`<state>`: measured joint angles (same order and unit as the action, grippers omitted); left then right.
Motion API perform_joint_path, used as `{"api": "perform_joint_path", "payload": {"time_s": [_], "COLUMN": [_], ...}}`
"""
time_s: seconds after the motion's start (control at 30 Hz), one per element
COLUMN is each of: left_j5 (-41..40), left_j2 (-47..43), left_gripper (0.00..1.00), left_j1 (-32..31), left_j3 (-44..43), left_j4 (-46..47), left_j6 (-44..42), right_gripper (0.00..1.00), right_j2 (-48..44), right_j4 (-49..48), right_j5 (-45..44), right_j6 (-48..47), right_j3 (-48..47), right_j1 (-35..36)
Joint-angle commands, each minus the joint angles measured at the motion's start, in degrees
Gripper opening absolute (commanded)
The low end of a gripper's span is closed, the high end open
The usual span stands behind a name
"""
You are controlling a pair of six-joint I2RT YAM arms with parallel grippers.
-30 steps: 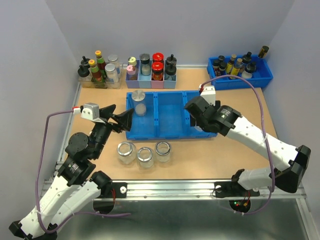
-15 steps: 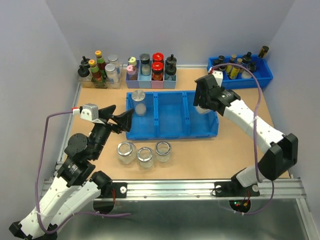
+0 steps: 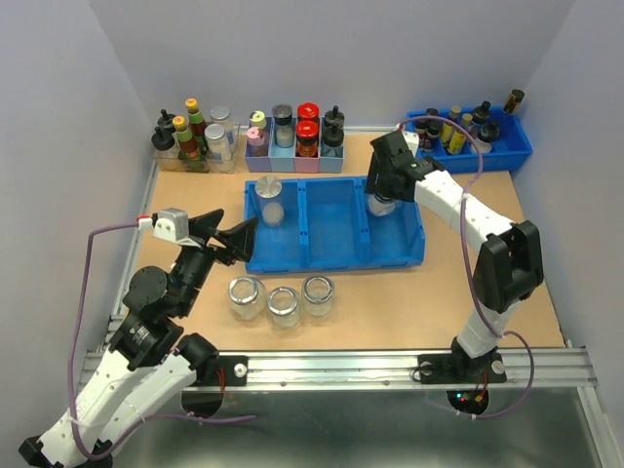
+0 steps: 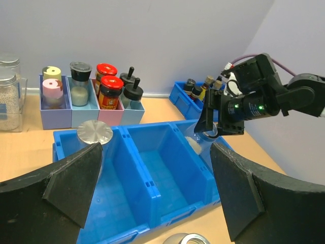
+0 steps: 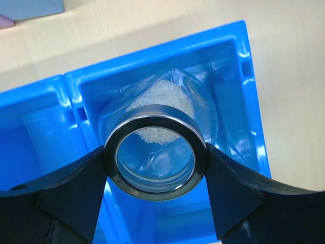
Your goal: Organize the condiment bottles
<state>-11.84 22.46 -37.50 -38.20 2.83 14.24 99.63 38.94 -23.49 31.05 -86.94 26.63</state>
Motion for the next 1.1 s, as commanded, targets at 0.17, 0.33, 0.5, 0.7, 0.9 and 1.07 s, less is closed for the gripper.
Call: {"api": "perform_joint_path", "payload": {"time_s": [0.17,0.33,0.5,0.7,0.9,1.07], "left_j5": [-0.91,-1.00,-1.26,-1.08,-1.09,-1.08], "left_j2": [-2.07,-2.24,-1.98,-1.63,-1.54,-1.54], "left_gripper": [0.99,0.99,0.99,0.99,0.99,0.99], "left_j1": [-0.12,-0.12,-0.12,-0.21,-0.12,-0.12], "left_j3": [0.93,1.28,1.28,1.28,1.45,1.46], "left_j4": [1.30,1.12,1.12,1.30,1.39,1.39], "left_j6": [-0.35,-0.27,-0.35,-0.18,0.00,-0.09], "right_gripper": [0.01,0.00,0.15,0.92,1.00,1.00], "right_j2": [4.33,5.30,4.96,4.95,3.64,0.57], "right_j4": [-4.92,-4.93,-5.01,-4.92,-4.92,-5.01], "right_j5": [-0.42,-1.21,-1.56,-1.04,-2.61,-3.32], "right_j6": [2.53,4.02,7.44,8.50,8.59,8.24], "right_j3": [-4.65,-4.21,-3.16,-2.80,-3.06,-3.50], "right_j1": [-0.35,-0.53,-0.53,-0.62,-0.53,-0.53]}}
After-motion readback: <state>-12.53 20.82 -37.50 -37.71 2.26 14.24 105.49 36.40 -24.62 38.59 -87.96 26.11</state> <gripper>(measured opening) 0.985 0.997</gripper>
